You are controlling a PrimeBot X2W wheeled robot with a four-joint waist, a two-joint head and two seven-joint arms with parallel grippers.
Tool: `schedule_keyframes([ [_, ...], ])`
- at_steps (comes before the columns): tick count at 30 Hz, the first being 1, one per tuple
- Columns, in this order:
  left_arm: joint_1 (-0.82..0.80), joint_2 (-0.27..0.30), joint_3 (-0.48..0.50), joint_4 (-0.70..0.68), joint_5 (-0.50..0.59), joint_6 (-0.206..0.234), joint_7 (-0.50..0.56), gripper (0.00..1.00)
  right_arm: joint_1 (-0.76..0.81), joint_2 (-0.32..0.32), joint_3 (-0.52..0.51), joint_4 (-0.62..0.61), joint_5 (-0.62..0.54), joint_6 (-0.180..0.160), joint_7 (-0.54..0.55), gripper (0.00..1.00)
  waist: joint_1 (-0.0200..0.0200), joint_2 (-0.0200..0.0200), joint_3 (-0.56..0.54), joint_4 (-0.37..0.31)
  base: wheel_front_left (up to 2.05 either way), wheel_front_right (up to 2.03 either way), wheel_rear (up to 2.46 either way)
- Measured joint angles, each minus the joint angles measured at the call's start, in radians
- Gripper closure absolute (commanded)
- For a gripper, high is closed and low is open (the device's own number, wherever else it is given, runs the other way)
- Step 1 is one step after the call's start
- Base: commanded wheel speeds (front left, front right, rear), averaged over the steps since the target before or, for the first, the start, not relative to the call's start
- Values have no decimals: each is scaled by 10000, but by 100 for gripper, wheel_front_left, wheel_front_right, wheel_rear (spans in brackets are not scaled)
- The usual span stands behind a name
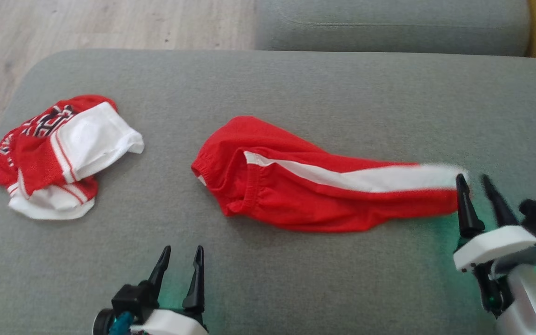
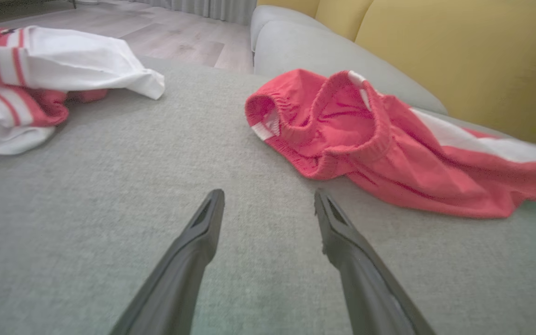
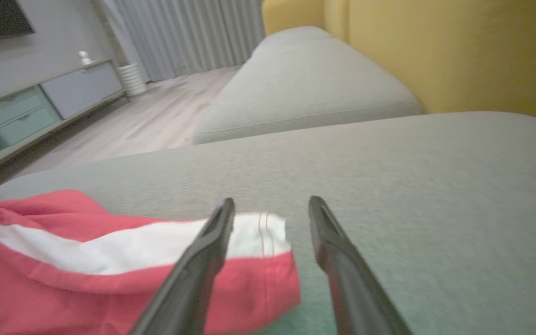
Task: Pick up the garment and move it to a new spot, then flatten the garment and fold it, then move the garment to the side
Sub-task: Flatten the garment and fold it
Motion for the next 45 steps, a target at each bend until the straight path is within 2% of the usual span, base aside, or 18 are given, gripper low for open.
schedule_keyframes([
  [2, -60, 0, 6, -67, -2, -13, 0, 0, 89, 278, -602, 2, -407, 0, 0, 0, 0, 0, -15, -125, 0, 0, 0],
  [6, -231, -2, -33, -318, -140, -27, 0, 0, 304, 943, -1166, -261, -1264, 0, 0, 0, -1, 0, -56, -355, 0, 0, 0],
  [11, -1078, -8, -681, -278, -1066, -293, 0, 0, 649, 1480, -1421, -571, -1783, 0, 0, 0, 0, 0, 39, -569, 0, 0, 0],
  [19, -3037, -50, -2132, 1321, -2819, -466, 0, 0, 669, 1705, -1158, -640, -1908, 0, 0, 0, 0, 0, 335, -964, 0, 0, 0],
  [28, -3674, -61, -2775, 2637, -3269, -520, 0, 0, 566, 1716, -1049, -591, -1883, -2, 0, 0, 0, 0, 632, -1292, 0, 0, 0],
  [29, -3674, -61, -2813, 2671, -3331, -543, 0, 35, 566, 1718, -1049, -585, -1850, 0, 0, 0, 1, 0, 663, -1288, 0, 0, 0],
  [32, -3681, -73, -2857, 2731, -3448, -546, 0, 100, 566, 1720, -1020, -594, -1850, 0, 0, 0, 0, 0, 756, -1229, 0, 0, 0],
  [39, -3540, -73, -2426, 1778, -3246, -621, 0, 100, 565, 1733, -966, -669, -1668, 0, 0, 0, 1, 0, 677, -882, 0, 0, 0],
  [45, -2104, -67, -2132, 1536, -2894, -637, 0, 100, 731, 1801, -1011, -612, -1507, 0, 0, 0, -1, 0, 63, -668, 0, 0, 0],
])
